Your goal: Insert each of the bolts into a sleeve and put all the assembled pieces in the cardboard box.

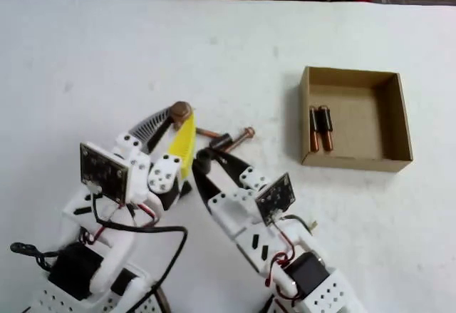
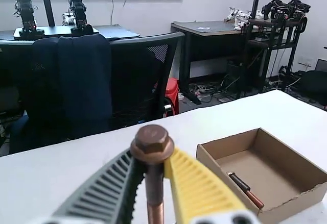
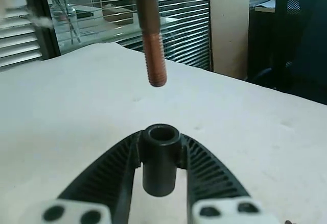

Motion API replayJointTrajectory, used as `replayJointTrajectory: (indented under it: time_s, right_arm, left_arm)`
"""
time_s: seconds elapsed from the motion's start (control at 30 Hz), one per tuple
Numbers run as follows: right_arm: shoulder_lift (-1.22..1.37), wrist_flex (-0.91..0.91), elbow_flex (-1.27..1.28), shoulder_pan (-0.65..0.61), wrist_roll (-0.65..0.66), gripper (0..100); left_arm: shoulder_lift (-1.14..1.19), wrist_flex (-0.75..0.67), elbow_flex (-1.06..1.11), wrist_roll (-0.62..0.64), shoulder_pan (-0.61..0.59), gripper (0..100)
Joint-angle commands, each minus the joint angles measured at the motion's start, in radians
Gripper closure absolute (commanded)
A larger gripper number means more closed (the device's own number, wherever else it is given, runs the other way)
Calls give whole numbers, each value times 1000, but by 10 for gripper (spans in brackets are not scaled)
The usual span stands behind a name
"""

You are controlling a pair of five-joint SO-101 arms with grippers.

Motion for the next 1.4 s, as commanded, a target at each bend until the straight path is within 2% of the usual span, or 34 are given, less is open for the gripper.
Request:
replayJointTrajectory:
  time_s: [0.0,0.07,0.43,0.7,0.83,1.37]
  right_arm:
    - [-15,-18,9,2,-9,981]
    - [-15,-18,9,2,-9,981]
    - [-15,-18,9,2,-6,981]
    - [-15,-2,9,4,3,981]
    - [-15,-2,9,-1,86,981]
    - [-15,-2,9,-2,84,981]
  left_arm:
    - [-13,-37,-6,94,22,979]
    - [-13,-29,-6,152,22,979]
    - [-13,18,-14,146,51,979]
    - [-12,129,-115,146,97,979]
    - [-12,132,-114,144,99,979]
    - [-12,71,-44,143,99,979]
